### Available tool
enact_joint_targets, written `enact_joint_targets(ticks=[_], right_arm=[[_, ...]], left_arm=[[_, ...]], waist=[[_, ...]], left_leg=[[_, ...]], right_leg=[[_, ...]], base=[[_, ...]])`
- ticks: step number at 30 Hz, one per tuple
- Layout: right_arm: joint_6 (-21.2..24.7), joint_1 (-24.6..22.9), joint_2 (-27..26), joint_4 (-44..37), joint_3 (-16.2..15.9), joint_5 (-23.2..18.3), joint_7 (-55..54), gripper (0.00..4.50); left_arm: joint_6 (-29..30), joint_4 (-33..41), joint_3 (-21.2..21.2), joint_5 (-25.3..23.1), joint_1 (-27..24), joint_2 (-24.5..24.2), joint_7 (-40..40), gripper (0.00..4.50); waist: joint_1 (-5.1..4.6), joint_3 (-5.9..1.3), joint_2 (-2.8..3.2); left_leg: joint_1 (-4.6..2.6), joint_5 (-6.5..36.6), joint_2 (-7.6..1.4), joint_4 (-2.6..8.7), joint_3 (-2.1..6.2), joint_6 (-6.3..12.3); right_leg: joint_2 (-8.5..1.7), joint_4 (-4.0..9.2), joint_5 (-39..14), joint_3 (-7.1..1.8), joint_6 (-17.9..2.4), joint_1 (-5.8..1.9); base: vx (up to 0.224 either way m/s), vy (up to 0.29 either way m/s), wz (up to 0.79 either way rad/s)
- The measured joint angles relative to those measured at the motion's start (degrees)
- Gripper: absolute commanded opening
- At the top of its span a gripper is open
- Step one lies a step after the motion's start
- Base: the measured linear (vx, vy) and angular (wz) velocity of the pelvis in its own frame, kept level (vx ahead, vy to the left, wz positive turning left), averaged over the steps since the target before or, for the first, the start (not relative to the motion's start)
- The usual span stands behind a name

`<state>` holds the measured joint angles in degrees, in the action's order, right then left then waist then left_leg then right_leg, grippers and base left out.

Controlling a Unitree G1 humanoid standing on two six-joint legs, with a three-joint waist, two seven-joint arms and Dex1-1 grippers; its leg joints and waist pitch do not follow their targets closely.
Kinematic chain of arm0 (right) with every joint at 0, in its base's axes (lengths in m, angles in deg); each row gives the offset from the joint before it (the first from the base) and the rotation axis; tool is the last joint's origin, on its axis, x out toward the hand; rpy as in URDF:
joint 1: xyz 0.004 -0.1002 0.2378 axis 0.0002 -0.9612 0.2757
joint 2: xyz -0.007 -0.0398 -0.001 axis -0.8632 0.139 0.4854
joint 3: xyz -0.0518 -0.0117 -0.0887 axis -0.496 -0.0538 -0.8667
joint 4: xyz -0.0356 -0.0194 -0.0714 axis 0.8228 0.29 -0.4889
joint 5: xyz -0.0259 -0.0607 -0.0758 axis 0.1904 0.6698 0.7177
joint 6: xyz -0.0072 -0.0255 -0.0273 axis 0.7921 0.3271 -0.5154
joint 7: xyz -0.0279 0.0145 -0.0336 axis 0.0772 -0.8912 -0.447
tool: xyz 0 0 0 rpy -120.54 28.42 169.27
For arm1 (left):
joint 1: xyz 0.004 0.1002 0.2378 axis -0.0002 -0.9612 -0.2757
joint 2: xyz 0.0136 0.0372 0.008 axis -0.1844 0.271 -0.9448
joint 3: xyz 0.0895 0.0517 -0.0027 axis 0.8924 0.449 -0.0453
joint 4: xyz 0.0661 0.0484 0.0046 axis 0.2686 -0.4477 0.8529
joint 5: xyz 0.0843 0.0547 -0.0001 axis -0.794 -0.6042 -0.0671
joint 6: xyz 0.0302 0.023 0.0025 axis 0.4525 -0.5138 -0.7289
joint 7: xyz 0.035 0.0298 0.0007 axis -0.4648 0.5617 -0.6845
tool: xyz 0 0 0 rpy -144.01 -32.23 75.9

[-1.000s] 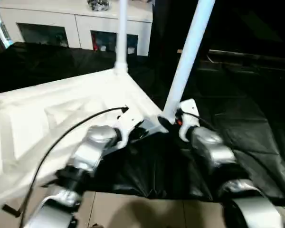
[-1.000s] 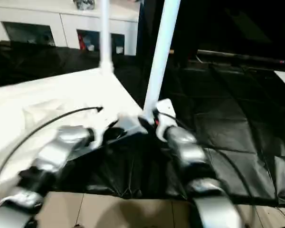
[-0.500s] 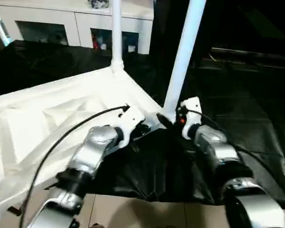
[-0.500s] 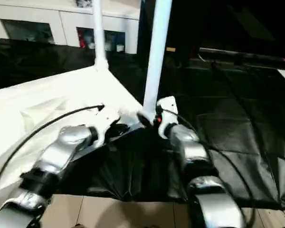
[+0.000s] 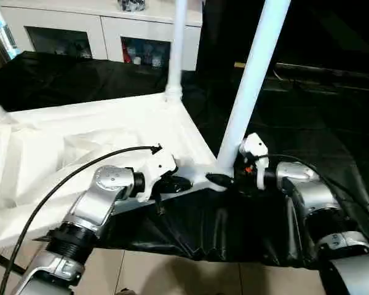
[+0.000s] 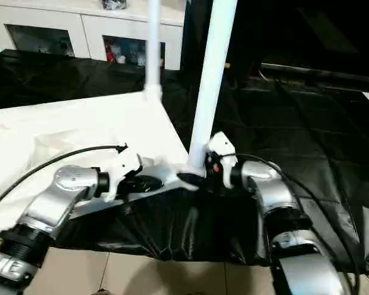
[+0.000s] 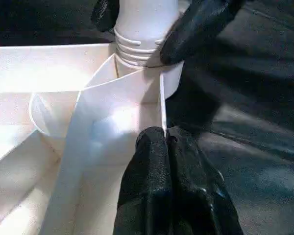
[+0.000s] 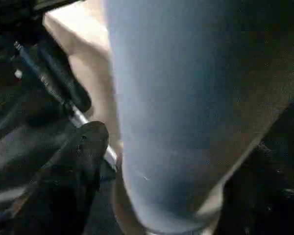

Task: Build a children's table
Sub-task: Rotate leg to tighten

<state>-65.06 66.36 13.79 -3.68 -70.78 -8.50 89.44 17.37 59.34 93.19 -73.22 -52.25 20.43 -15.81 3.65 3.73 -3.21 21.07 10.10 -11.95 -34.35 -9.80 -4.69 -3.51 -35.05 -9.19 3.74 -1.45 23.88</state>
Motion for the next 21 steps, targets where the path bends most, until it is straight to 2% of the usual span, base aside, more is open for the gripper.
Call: enact_joint_targets(ticks=[3, 4, 7, 9, 15, 17, 18, 21], right_arm=[[-0.03, 0.00, 0.50, -0.07, -0.93, 0.18, 1.44, 3.28], [-0.06, 0.00, 0.63, -0.18, -1.05, 0.25, 1.87, 3.03], [-0.07, -0.09, 0.91, -1.05, -1.54, 0.59, 2.42, 2.92], [-0.07, -0.10, 0.89, -1.14, -1.58, 0.65, 2.47, 2.68], [-0.05, -0.82, 0.70, -1.46, -1.56, 0.62, 2.46, 2.63], [-0.02, -1.58, -0.63, -1.50, -0.44, 0.54, -0.41, 2.62], [0.04, -2.13, -2.12, -1.08, 1.10, 0.38, -4.14, 2.62], [0.13, -2.22, -6.24, -0.41, 2.03, -0.04, -10.67, 2.62]], left_arm=[[-0.23, 0.17, 0.03, 0.46, -0.20, -0.96, -1.35, 0.00], [-0.32, 0.30, 0.03, 0.47, -0.26, -1.07, -1.59, 0.00], [-0.43, 0.74, 0.03, 0.57, -0.33, -1.60, -1.98, 0.00], [-0.43, 0.74, 0.03, 0.74, -0.38, -1.67, -1.98, 0.00], [-0.37, 0.69, 0.03, 0.78, -0.59, -1.40, -1.63, 0.00], [0.01, 0.17, -0.12, 0.39, -0.56, -0.23, 0.66, 0.00], [0.45, -0.52, -0.73, 0.20, -0.37, 1.08, 2.95, 0.00], [1.16, -0.86, -1.19, 0.11, 2.09, 4.06, 7.62, 0.00]], waist=[[-0.09, -0.01, -0.04], [-0.08, -0.01, -0.07], [-0.08, 0.00, -0.09], [-0.08, 0.00, -0.09], [0.03, 0.00, -0.09], [0.13, -0.03, -0.12], [0.04, -0.04, -0.15], [-0.78, -0.09, -0.24]], left_leg=[[0.00, 0.00, 0.00, 0.00, 0.00, 0.00], [0.01, 0.00, -0.01, 0.00, 0.00, 0.00], [0.02, 0.00, -0.01, 0.00, 0.00, 0.00], [0.02, 0.00, -0.01, 0.00, 0.00, 0.00], [0.02, 0.00, 0.00, 0.00, 0.00, 0.00], [-0.01, 0.00, -0.01, -0.01, 0.00, 0.00], [-0.07, 0.00, -0.01, -0.07, 0.00, 0.00], [-0.14, -0.01, -0.01, -0.10, 0.05, -0.02]], right_leg=[[0.00, -0.01, 0.00, 0.00, 0.00, 0.01], [0.00, -0.01, 0.00, 0.01, 0.00, 0.01], [0.00, 0.00, 0.00, 0.00, 0.00, 0.02], [0.00, -0.01, 0.00, 0.00, 0.00, 0.02], [0.00, 0.00, -0.01, 0.00, 0.01, 0.01], [0.00, 0.00, 0.00, 0.01, 0.01, -0.05], [0.00, -0.03, 0.00, 0.00, 0.01, -0.11], [0.01, -0.04, -0.06, 0.01, 0.13, -0.12]], base=[[0.000, 0.000, 0.00], [0.000, 0.000, 0.00], [0.000, 0.000, 0.00], [0.000, 0.000, 0.00], [0.000, 0.000, 0.00], [0.000, 0.000, 0.00], [0.000, 0.000, 0.00], [0.000, 0.000, 0.00]])
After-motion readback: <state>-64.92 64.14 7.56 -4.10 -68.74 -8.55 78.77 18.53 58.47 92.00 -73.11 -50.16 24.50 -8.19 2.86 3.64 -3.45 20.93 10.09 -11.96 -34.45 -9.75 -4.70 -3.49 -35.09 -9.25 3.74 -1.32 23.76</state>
